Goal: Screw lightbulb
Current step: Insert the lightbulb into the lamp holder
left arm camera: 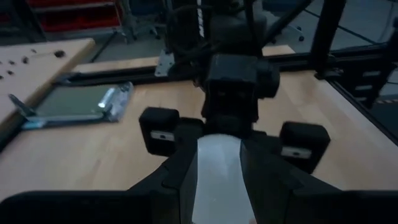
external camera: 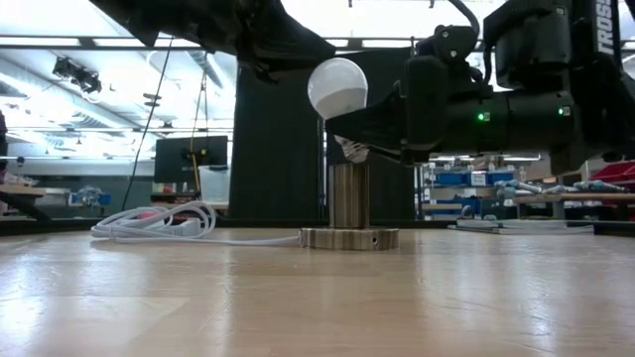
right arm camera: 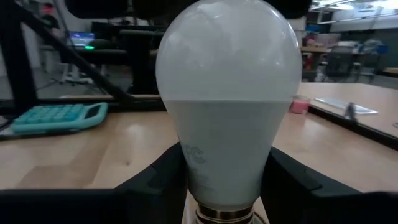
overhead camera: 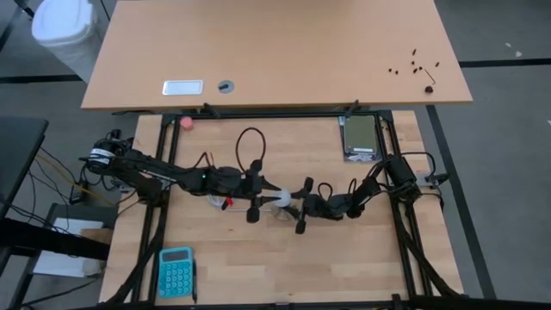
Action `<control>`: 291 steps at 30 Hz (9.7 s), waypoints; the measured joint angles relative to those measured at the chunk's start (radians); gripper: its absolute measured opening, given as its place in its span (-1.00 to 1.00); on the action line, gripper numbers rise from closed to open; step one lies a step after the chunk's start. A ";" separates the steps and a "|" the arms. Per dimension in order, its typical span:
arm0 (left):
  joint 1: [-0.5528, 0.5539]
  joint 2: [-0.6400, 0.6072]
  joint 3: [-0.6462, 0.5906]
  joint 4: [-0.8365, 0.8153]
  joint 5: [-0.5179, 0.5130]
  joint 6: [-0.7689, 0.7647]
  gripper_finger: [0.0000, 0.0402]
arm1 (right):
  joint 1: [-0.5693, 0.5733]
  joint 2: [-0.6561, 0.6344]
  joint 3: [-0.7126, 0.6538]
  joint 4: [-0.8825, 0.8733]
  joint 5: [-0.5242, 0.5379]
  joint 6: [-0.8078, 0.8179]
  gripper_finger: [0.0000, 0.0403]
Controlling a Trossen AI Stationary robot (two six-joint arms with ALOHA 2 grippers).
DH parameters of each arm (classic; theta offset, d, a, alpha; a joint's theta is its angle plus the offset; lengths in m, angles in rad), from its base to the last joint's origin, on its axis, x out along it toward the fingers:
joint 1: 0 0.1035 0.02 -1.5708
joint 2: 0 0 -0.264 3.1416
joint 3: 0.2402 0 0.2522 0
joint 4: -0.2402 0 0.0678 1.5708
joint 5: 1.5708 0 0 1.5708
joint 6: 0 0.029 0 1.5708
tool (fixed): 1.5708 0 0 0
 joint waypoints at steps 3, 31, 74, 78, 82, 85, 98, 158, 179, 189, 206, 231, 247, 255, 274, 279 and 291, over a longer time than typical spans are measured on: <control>0.000 0.000 0.000 -0.016 0.004 -0.006 -0.37 | -0.002 0.000 0.000 -0.008 -0.007 0.002 -0.13; 0.000 0.128 0.003 0.124 0.029 0.044 -0.37 | -0.009 0.002 -0.004 -0.065 -0.014 0.012 0.13; 0.000 0.133 0.056 0.084 0.029 0.118 -0.37 | 0.048 0.000 -0.047 0.007 0.076 -0.046 -0.13; 0.000 0.133 0.077 0.059 0.027 0.125 -0.37 | 0.048 0.000 -0.047 0.007 0.076 -0.047 -0.19; 0.000 0.133 0.079 0.060 0.026 0.121 -0.37 | 0.048 0.000 -0.048 0.006 0.076 -0.048 -0.20; 0.000 0.132 0.080 0.046 0.026 0.106 -0.37 | 0.048 0.000 -0.048 0.004 0.076 -0.048 -0.20; 0.000 0.131 0.080 0.047 0.025 0.095 -0.37 | 0.047 0.000 -0.049 0.003 0.077 -0.040 -0.25; -0.020 0.289 -0.157 0.361 0.026 -0.138 -0.17 | 0.224 -0.164 -0.159 -0.196 0.363 0.242 -0.24; -0.020 0.362 -0.136 0.372 -0.015 -0.169 -0.17 | 0.101 -0.163 -0.087 -0.273 0.225 0.215 -0.24; -0.019 0.342 -0.137 0.302 -0.033 -0.198 -0.17 | 0.022 -0.116 -0.012 -0.310 0.089 0.175 -0.24; -0.019 0.176 -0.137 0.133 -0.083 -0.160 -0.17 | 0.017 -0.115 -0.010 -0.163 0.034 0.090 -0.24; 0.013 0.071 -0.137 0.147 -0.097 -0.054 -0.17 | -0.067 -0.113 -0.010 -0.293 -0.119 0.120 -0.20; 0.013 0.071 -0.135 0.148 -0.052 -0.038 -0.17 | -0.067 -0.113 -0.010 -0.303 -0.238 0.063 0.38; 0.013 0.071 -0.135 0.143 -0.052 -0.036 -0.17 | -0.067 -0.114 -0.010 -0.302 -0.239 0.024 0.52; 0.013 0.070 -0.135 0.125 -0.060 -0.059 -0.17 | -0.064 -0.114 -0.010 -0.298 -0.239 0.036 0.52; -0.014 0.070 -0.135 0.050 -0.060 -0.017 -0.17 | -0.064 -0.115 -0.010 -0.305 -0.237 0.038 0.52; -0.104 0.092 -0.137 -0.057 -0.082 -0.166 -0.17 | -0.064 -0.116 -0.010 -0.312 -0.234 0.039 0.52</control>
